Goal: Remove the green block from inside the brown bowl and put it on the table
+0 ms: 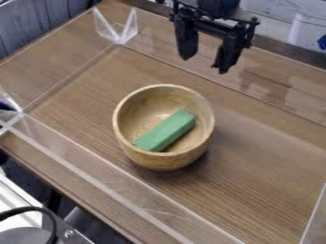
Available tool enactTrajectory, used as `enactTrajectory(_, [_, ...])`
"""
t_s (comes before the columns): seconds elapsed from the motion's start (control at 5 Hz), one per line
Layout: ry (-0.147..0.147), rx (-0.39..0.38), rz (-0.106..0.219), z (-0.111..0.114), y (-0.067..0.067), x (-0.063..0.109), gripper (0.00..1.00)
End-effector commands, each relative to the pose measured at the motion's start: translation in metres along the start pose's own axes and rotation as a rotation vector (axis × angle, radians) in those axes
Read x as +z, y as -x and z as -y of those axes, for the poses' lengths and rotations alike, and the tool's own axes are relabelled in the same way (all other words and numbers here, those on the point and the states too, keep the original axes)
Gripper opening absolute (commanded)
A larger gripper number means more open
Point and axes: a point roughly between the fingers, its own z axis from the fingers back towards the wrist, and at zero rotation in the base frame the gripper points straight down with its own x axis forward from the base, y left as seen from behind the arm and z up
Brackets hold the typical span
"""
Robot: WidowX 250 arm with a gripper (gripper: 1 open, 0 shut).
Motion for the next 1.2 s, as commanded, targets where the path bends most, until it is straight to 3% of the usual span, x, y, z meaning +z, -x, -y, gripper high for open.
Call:
enactTrajectory(0.0, [-0.053,-0.05,-0.034,-0.007,0.014,-0.001,1.0])
enactTrajectory(0.2, [-0.106,-0.087,-0.072,-0.016,0.032,-0.006,1.0])
enactTrajectory(0.6, [-0.086,-0.172,0.008,-0.039,0.048,-0.032,1.0])
enactTrajectory(1.0, [-0.055,-0.236,-0.054,-0.032,0.045,-0.046,1.0])
